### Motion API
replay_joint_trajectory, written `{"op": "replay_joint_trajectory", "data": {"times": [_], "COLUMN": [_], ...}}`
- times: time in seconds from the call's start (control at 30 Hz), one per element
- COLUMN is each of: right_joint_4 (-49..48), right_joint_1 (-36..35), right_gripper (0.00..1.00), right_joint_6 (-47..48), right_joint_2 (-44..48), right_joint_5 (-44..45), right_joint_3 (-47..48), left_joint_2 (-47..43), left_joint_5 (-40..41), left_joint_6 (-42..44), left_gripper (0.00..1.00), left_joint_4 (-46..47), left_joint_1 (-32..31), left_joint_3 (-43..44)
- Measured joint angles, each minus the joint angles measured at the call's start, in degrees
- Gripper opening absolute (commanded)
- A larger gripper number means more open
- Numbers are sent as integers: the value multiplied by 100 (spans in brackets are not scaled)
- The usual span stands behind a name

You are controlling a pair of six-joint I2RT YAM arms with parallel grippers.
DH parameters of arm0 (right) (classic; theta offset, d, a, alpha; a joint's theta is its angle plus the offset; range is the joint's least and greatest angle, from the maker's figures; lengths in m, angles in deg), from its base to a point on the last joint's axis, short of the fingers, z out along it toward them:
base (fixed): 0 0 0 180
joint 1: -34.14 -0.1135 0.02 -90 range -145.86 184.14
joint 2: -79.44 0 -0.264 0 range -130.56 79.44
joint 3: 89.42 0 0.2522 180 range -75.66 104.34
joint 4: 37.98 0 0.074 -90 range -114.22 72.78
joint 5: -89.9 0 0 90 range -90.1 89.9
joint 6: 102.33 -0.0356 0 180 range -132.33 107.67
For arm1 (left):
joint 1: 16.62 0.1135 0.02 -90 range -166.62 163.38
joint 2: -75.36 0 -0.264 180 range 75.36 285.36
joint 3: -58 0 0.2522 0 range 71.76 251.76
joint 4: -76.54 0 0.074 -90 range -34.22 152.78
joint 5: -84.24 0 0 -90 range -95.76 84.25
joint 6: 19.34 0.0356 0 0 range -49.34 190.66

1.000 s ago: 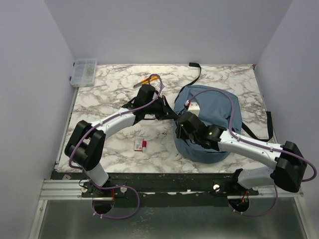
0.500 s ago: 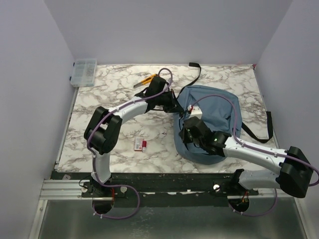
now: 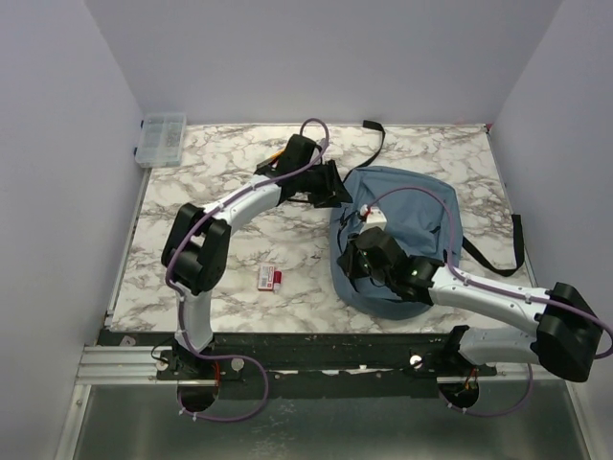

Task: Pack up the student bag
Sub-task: Zip the student bag at the center of the board.

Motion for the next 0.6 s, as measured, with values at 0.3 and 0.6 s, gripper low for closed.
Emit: {"op": "replay_joint_trajectory", "data": {"times": [0.3, 0.6], "right_joint_4": [603, 1572], "right_joint_1": [-74, 1742], "right_gripper": [86, 87], "right_joint_6": [-111, -260], "right_joint_2": [-422, 809], "right_joint_5": [-232, 98], "right_joint_3": [1060, 977], "left_joint_2": [-1600, -2297], "left_joint_5": [223, 210], "left_joint_6": [70, 118], "left_gripper": [64, 72], "left_joint_4": [70, 317], "left_joint_1": [245, -437], "left_joint_3": [-1086, -2343]}}
